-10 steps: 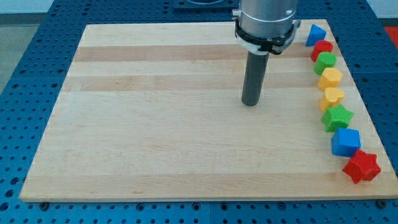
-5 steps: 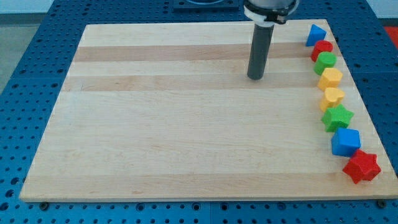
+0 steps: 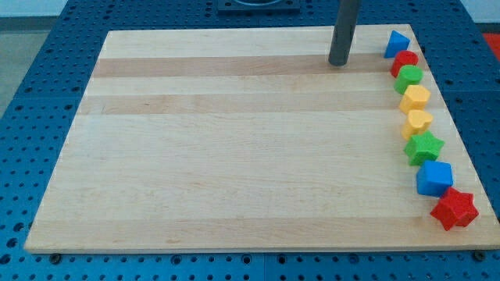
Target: Move the arm close to green circle
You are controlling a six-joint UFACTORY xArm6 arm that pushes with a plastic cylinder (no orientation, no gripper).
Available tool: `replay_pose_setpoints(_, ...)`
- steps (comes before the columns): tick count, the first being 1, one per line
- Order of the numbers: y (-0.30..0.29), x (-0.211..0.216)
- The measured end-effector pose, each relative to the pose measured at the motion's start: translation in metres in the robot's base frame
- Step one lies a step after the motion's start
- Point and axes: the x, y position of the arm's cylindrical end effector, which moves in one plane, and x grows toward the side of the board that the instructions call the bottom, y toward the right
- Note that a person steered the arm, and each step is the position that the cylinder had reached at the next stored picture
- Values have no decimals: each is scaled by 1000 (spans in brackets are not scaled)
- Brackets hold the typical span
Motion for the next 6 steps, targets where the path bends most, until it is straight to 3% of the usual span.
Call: replay_pose_setpoints(6, 55, -68)
